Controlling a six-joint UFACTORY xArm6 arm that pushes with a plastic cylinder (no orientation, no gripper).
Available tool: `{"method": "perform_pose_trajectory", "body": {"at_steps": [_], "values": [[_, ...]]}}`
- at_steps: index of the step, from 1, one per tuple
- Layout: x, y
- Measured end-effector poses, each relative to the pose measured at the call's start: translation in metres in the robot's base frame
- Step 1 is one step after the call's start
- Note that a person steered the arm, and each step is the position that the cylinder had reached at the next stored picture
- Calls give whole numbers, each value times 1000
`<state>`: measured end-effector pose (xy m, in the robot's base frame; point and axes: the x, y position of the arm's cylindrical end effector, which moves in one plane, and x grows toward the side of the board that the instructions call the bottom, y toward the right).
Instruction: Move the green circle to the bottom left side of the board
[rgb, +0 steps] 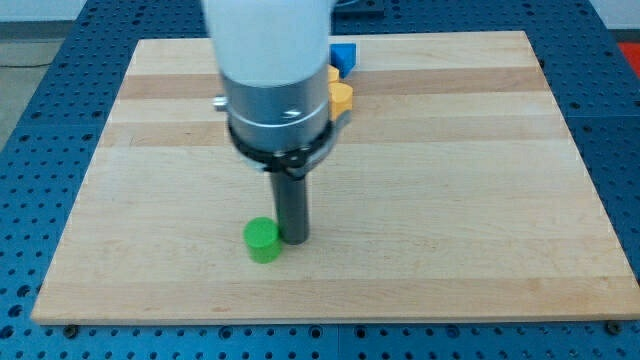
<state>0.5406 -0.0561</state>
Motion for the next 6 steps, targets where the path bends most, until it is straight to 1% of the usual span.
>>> {"method": "perform_pose_trajectory", "body": {"at_steps": [2, 4, 5, 6], "values": [[28, -33], [28, -121], [6, -141], [-34, -141]]}}
